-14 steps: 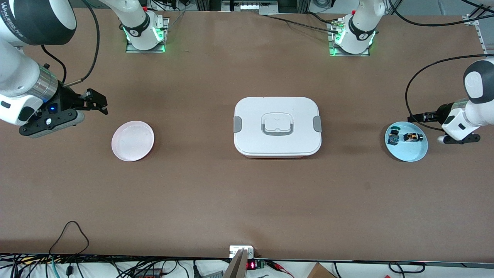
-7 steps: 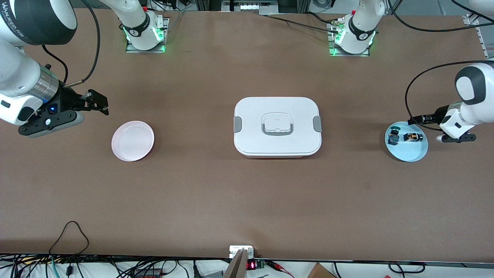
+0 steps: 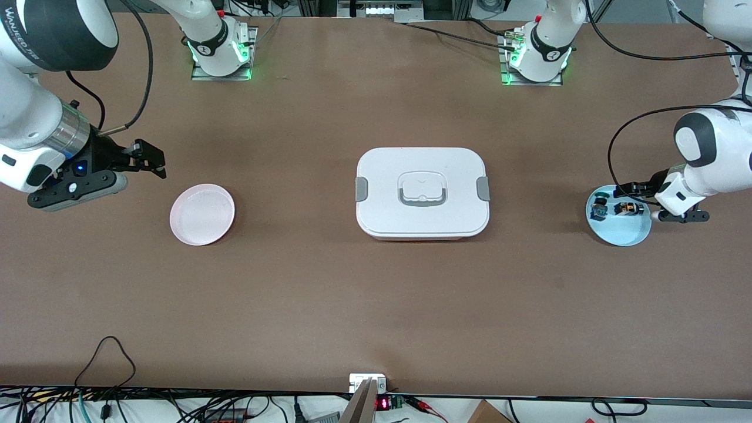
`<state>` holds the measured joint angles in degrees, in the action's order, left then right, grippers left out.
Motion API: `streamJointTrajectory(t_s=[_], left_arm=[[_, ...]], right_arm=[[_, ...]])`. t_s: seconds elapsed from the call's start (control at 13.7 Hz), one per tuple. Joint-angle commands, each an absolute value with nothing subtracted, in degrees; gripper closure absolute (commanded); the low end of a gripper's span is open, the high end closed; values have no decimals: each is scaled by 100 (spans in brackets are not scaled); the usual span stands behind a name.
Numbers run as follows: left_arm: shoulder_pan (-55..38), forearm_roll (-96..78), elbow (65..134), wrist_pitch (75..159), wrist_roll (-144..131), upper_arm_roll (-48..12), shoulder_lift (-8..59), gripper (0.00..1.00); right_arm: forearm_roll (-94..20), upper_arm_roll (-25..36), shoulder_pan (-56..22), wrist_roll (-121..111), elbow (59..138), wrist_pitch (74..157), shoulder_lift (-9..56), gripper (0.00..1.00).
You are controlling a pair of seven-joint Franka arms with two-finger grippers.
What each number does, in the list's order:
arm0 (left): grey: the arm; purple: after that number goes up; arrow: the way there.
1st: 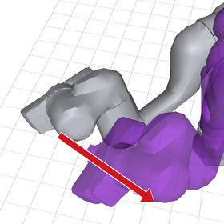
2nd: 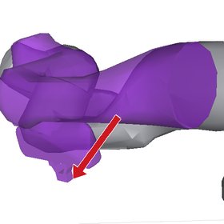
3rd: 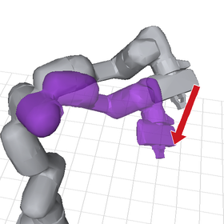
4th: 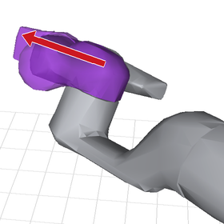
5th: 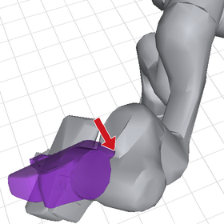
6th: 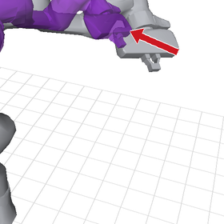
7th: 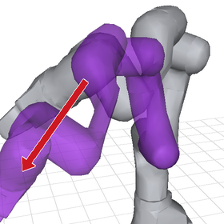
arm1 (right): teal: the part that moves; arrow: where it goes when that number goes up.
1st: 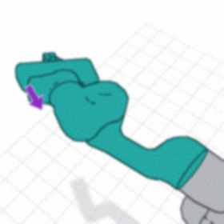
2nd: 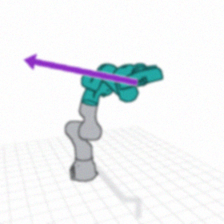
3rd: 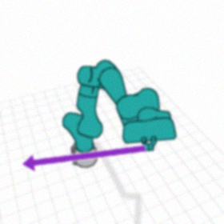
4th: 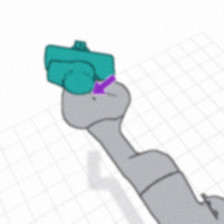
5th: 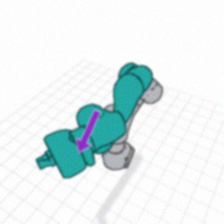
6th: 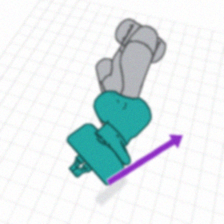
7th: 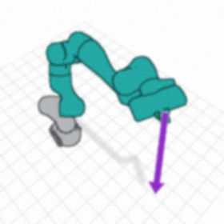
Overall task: Transfer orange switch to right arm and place
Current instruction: 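Lower the left gripper over the orange switch on the blue plate, then close the left gripper on the orange switch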
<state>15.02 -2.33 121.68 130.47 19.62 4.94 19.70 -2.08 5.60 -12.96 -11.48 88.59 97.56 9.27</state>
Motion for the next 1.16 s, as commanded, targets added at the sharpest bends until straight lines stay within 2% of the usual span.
streamJointTrajectory(t_s=[0.0, 0.29, 1.09], left_arm=[[1564, -237, 12146, 13288, 2171, 483, 2048, 0], [1670, -237, 12138, 13719, 2408, 475, 2285, 0], [1679, -246, 12076, 14168, 2575, 475, 2645, 0]], right_arm=[[-290, 545, -1292, -1090, 8965, 9844, 861, 0], [-299, 536, -1310, -1072, 9026, 9967, 879, 0], [-562, 562, -1292, -1055, 9114, 9993, 853, 0]])
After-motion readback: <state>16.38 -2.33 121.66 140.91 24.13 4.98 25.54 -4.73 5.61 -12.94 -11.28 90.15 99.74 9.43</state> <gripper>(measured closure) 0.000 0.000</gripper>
